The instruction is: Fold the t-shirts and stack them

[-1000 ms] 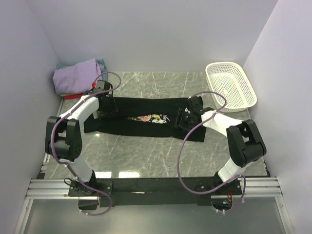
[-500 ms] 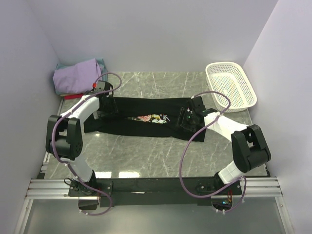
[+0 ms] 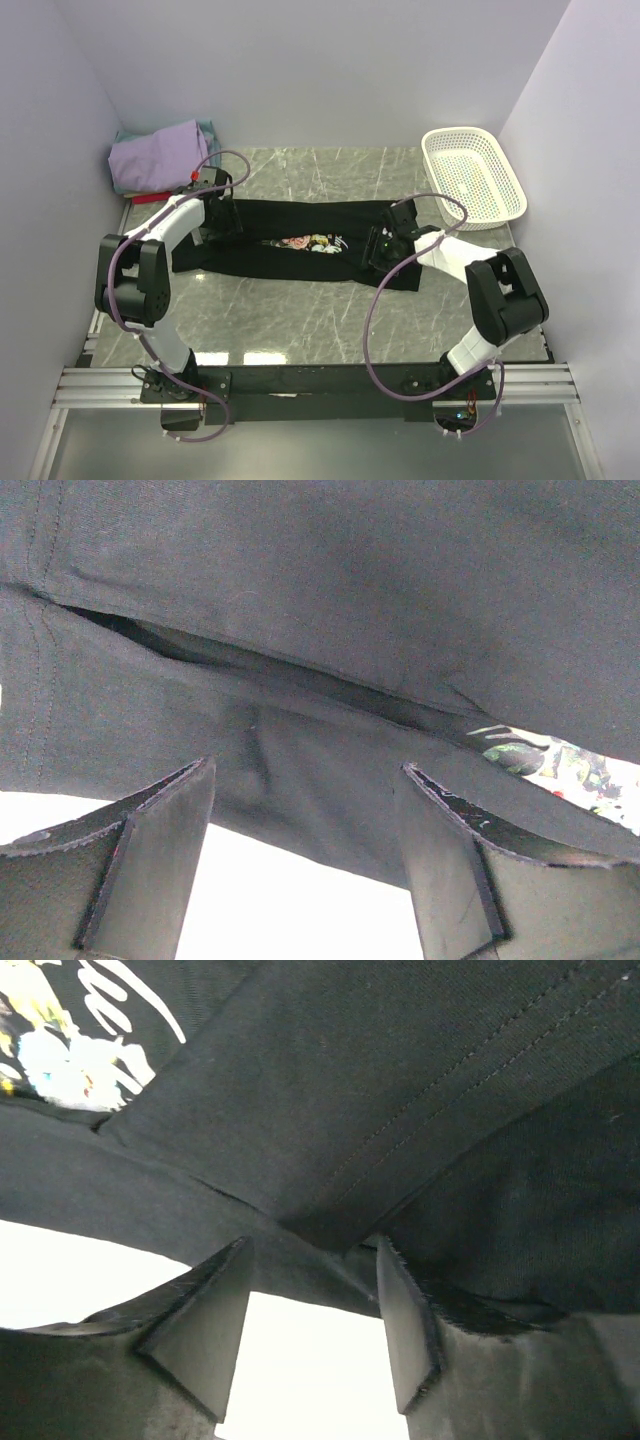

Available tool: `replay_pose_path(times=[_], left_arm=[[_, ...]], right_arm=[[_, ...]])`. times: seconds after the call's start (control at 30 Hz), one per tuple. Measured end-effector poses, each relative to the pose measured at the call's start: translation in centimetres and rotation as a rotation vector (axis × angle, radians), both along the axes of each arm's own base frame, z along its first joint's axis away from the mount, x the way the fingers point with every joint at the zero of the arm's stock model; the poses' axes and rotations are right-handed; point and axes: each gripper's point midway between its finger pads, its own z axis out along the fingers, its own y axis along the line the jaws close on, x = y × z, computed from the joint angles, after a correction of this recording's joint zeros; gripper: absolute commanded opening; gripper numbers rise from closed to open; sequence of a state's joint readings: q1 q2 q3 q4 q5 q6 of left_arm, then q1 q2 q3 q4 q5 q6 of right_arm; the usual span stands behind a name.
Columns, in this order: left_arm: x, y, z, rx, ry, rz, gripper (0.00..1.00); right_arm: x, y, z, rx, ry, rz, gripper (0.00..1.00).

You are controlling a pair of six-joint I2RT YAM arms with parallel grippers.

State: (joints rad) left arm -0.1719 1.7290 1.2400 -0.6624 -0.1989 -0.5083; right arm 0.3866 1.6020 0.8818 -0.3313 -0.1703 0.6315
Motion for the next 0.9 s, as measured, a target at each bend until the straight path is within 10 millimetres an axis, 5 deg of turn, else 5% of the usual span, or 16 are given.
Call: replay_pose_path(times=[0.43,0.63,0.9], left_arm=[[0.0,0.0,-0.1,0.001,0.003,0.000,0.77],[-0.1,0.0,-0.1,0.002,0.007,-0.002,0.77],[-0.2,0.1,-0.1,0.006,0.012,-0.010,0.76]], right_arm=[[0.1,0.2,-0.6,0.003,0.007,0.013,0.06],[1.6,0.6,1.1,-0.001,-0.037,0.034,0.04],[7.8,2.7,6.0,0.018,-0.177,0.061,0.05]])
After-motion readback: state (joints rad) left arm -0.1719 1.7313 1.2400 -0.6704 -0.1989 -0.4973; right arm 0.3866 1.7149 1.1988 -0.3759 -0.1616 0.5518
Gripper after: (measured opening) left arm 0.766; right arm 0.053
